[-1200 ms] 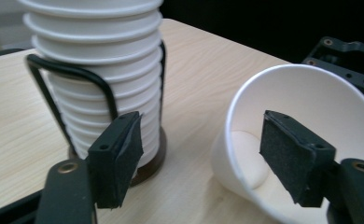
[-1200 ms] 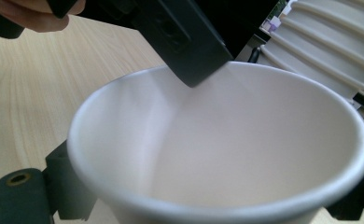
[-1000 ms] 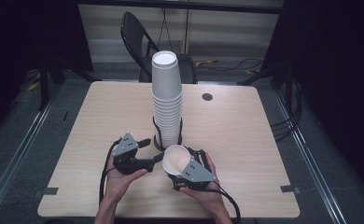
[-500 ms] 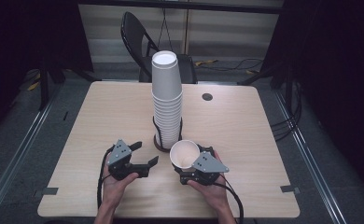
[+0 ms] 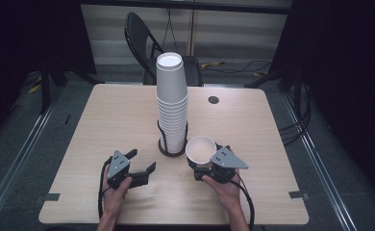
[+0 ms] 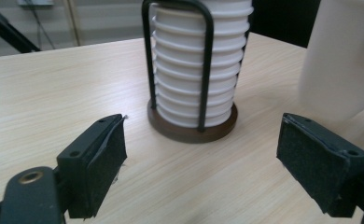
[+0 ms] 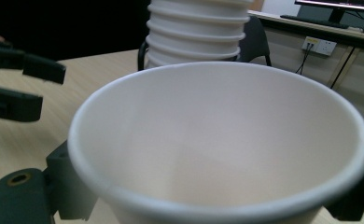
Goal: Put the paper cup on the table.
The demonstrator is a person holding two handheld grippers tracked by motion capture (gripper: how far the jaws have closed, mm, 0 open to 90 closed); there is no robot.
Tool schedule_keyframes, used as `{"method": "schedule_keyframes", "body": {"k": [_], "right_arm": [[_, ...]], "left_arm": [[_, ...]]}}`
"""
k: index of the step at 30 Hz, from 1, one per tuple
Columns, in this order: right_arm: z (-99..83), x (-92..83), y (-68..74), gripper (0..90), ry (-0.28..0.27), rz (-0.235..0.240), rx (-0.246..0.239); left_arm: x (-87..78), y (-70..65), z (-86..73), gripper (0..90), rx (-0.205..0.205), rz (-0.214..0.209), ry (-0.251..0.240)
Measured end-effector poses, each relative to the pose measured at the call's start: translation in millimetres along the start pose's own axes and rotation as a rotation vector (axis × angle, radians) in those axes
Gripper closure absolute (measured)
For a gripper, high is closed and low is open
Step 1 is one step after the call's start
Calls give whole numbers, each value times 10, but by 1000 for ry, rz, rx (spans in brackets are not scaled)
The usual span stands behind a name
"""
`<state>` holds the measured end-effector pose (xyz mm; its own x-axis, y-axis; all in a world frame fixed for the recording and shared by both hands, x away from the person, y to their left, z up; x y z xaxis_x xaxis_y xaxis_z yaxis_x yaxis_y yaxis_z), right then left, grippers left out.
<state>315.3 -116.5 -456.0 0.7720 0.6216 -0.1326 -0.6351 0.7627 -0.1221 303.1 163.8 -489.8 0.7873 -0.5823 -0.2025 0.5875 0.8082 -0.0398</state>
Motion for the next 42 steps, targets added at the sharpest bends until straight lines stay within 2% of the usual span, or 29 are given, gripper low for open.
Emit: {"method": "schedule_keyframes", "body": {"k": [3, 6, 11, 14, 18, 20, 24, 26, 30, 32, 36, 39, 42], "right_arm": [[20, -2, -108, 113, -5, -24, 33], [48, -4, -168, 113, -14, -35, 46], [83, 22, -365, 113, -22, -75, 91], [88, 48, -410, 113, -15, -77, 82], [113, 103, -482, 112, -11, -92, 82], [134, 141, -544, 112, -15, -107, 84], [149, 190, -637, 113, -19, -130, 92], [155, 238, -726, 112, -15, -148, 102], [156, 290, -798, 112, -21, -152, 123], [128, 337, -867, 112, -25, -168, 137], [96, 426, -930, 111, -5, -172, 142], [83, 506, -979, 112, -7, -177, 154], [31, 593, -1039, 111, 13, -178, 174]], "left_arm": [[-11, -10, -47, 155, 12, 25, -12], [-9, -14, -69, 155, 9, 26, -12], [-16, -19, -132, 155, 9, 28, -11], [-24, -32, -139, 155, -7, 29, -9], [-31, -39, -140, 155, 7, 38, -14], [-34, -53, -140, 155, 29, 44, -17], [-27, -62, -140, 155, 31, 47, -10], [-39, -65, -140, 155, 46, 47, -20], [-56, -66, -141, 155, 44, 53, -39], [-86, -61, -145, 155, 29, 53, -70], [-112, -51, -149, 155, 5, 49, -100], [-139, -52, -152, 155, 13, 58, -128], [-142, -49, -153, 156, 11, 62, -131]]}}
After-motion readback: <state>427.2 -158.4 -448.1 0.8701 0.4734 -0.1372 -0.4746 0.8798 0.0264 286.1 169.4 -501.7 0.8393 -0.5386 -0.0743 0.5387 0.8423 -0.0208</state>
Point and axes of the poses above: each handheld gripper's, and its own axes: x roughly forward along the jaws, z roughly out of its top, y roughly to its left, the point moved 3 cm from there along x, roughly forward along the jaws, and after that the axes turned 5 degrees about -y, right-handed, at the moved point
